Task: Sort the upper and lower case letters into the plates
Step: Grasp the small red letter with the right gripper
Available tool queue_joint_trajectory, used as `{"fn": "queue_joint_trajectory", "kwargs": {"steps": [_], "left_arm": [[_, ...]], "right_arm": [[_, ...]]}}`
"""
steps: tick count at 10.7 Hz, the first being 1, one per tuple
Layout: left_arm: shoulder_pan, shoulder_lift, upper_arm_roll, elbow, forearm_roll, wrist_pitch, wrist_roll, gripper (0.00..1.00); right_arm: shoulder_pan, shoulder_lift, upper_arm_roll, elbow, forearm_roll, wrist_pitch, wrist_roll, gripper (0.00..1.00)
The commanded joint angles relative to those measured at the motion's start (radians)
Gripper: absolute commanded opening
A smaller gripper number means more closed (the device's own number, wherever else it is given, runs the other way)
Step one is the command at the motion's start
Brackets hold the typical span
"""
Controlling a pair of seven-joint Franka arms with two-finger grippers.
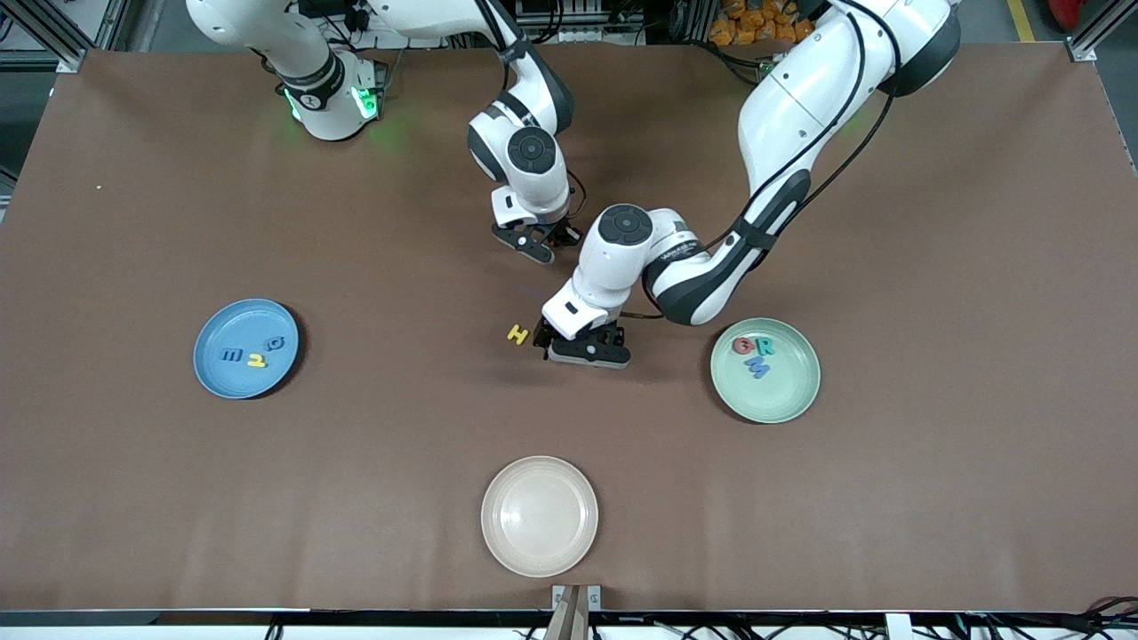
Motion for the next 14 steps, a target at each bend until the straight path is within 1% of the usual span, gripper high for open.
{"fn": "queue_joint_trajectory", "kwargs": {"steps": [1, 3, 5, 6, 7, 8, 10, 11, 12, 13, 14], "left_arm": [[0.0, 0.004, 0.007, 0.005, -0.026, 0.003, 0.154, 1.0], [-0.001, 0.004, 0.009, 0.006, -0.039, 0.004, 0.164, 1.0], [-0.001, 0.007, 0.009, 0.005, -0.039, 0.006, 0.163, 1.0], [-0.007, 0.005, 0.003, 0.008, -0.04, 0.008, 0.157, 1.0], [-0.007, 0.001, -0.004, 0.013, -0.034, 0.008, 0.161, 1.0], [-0.018, 0.005, -0.007, 0.028, -0.029, 0.021, 0.172, 1.0], [-0.053, 0.033, -0.014, 0.054, -0.017, 0.085, 0.181, 1.0], [-0.067, 0.057, -0.014, 0.072, 0.045, 0.113, 0.21, 1.0], [-0.088, 0.101, -0.016, 0.11, 0.137, 0.145, 0.227, 1.0], [-0.11, 0.129, -0.016, 0.146, 0.197, 0.155, 0.227, 1.0], [-0.121, 0.138, -0.016, 0.161, 0.223, 0.155, 0.23, 1.0]], "right_arm": [[-0.07, -0.083, 0.029, -0.023, 0.006, -0.05, -0.048, 0.0], [-0.165, -0.169, 0.03, -0.037, 0.006, -0.14, -0.166, 0.0], [-0.282, -0.217, 0.03, -0.034, -0.003, -0.211, -0.308, 0.0], [-0.34, -0.224, 0.03, -0.029, -0.032, -0.234, -0.365, 0.0], [-0.412, -0.226, 0.032, -0.025, -0.086, -0.24, -0.422, 0.0], [-0.483, -0.223, 0.035, -0.023, -0.121, -0.24, -0.496, 0.0], [-0.599, -0.221, 0.035, -0.022, -0.132, -0.248, -0.673, 0.0], [-0.661, -0.221, 0.035, -0.017, -0.135, -0.271, -0.787, 0.0], [-0.731, -0.224, 0.033, -0.009, -0.149, -0.307, -0.906, 0.0], [-0.786, -0.224, 0.032, 0.006, -0.208, -0.349, -0.965, 0.0], [-0.845, -0.223, 0.033, 0.012, -0.282, -0.367, -0.999, 0.0]]}}
